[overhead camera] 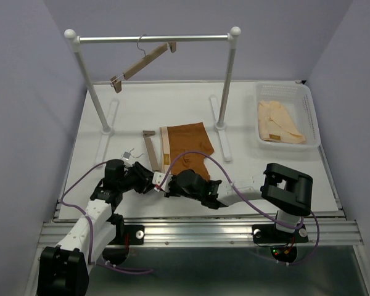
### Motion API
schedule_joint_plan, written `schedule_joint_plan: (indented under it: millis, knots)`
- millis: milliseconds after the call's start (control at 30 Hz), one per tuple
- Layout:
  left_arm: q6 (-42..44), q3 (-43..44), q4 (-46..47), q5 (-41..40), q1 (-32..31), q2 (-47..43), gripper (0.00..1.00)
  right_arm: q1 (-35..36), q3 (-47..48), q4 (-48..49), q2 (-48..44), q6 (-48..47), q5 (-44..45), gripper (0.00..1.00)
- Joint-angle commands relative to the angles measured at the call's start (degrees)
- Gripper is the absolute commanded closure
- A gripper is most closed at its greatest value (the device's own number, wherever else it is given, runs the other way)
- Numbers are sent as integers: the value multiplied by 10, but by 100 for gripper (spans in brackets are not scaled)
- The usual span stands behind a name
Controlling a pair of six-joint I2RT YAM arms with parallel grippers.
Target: Clip the underwear to the hanger
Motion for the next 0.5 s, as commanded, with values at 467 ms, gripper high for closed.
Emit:
schedule_joint_plan:
  millis: [467]
  knots:
    - [40,60,-51,-38,0,-6,78,6,13,20,-32,28,1,68]
